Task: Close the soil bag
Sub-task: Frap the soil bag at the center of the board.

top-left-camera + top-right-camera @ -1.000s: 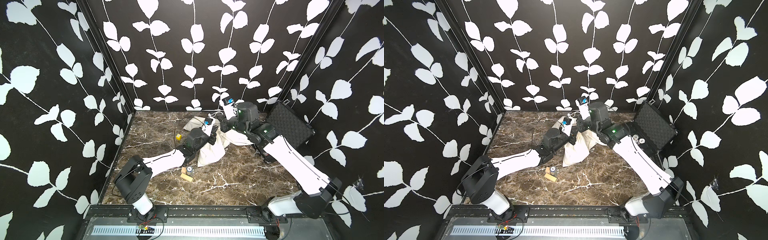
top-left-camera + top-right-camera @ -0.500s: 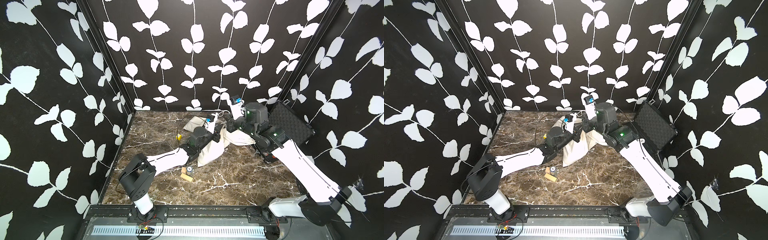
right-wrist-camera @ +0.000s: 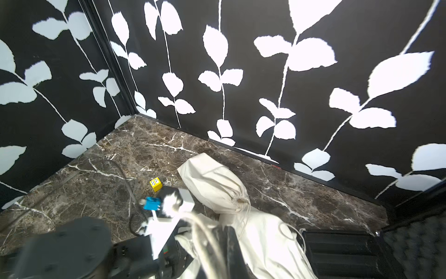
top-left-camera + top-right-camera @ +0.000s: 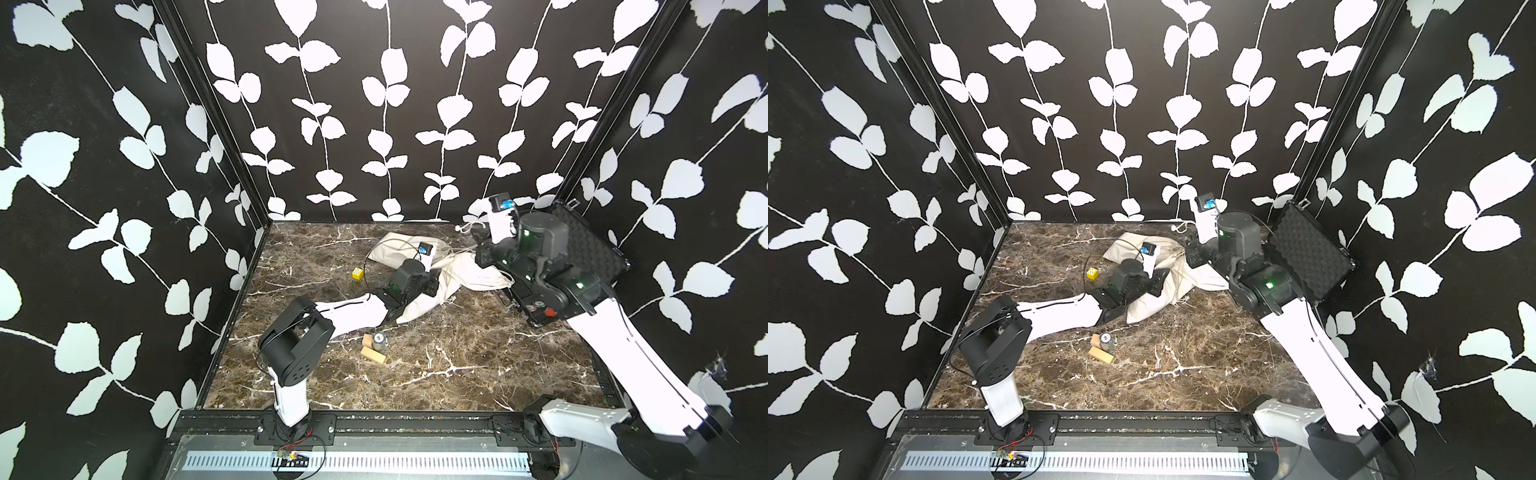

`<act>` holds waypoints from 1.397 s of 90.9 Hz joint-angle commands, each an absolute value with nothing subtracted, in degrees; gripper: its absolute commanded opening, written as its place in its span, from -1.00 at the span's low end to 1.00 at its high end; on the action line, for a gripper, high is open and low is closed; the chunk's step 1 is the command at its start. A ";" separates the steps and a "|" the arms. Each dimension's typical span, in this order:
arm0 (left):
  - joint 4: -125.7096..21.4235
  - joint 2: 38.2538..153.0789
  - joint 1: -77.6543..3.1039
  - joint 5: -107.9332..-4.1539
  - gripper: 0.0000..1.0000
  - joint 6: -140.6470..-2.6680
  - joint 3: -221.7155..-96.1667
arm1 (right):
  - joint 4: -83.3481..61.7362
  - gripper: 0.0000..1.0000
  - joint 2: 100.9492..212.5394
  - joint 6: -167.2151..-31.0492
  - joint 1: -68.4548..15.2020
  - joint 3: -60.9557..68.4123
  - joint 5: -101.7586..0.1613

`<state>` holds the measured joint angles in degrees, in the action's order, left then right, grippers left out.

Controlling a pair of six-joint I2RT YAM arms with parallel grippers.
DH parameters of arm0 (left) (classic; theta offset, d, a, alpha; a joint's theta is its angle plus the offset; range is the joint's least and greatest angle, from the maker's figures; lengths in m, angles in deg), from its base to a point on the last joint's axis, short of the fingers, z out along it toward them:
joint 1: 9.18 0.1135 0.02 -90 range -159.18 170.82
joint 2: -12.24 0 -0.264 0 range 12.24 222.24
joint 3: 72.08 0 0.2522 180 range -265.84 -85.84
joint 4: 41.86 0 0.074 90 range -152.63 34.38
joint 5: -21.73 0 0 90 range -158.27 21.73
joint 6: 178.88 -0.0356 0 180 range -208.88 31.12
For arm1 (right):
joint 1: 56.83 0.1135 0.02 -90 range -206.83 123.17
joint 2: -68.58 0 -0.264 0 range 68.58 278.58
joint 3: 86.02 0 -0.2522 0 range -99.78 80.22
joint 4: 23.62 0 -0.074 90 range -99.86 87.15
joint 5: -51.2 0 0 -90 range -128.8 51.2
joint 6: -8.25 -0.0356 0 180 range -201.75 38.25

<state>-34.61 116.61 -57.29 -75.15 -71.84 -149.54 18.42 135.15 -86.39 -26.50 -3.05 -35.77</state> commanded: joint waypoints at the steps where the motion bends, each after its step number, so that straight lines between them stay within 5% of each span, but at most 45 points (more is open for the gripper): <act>1: -57.24 119.97 -51.67 -84.23 -0.57 -69.71 -144.27 | 1.84 -1.00 128.38 -87.08 -28.95 -5.12 -29.73; 10: -58.86 118.92 -49.83 -83.72 -0.99 -68.63 -143.05 | 2.54 -1.00 128.29 -87.68 -29.86 -3.67 -29.73; 30: -65.15 112.14 -43.66 -90.39 -1.00 -70.05 -139.74 | 0.01 -1.00 129.86 -88.74 -30.20 2.44 -33.73; 44: -64.94 109.64 -43.53 -95.06 -0.80 -75.62 -139.74 | -4.18 -1.00 131.35 -90.44 -30.19 8.31 -35.44; 70: -47.26 98.08 -45.73 -80.79 0.52 -84.61 -132.36 | -5.41 -1.00 135.02 -92.53 -30.20 12.19 -35.08; 80: -41.18 92.47 -48.11 -74.23 0.78 -88.69 -130.01 | -4.92 -1.00 135.29 -93.07 -30.19 12.73 -36.34; 127: -39.83 98.31 -53.92 -50.20 0.83 -91.94 -149.27 | -5.40 -1.00 135.36 -94.50 -30.15 12.54 -39.49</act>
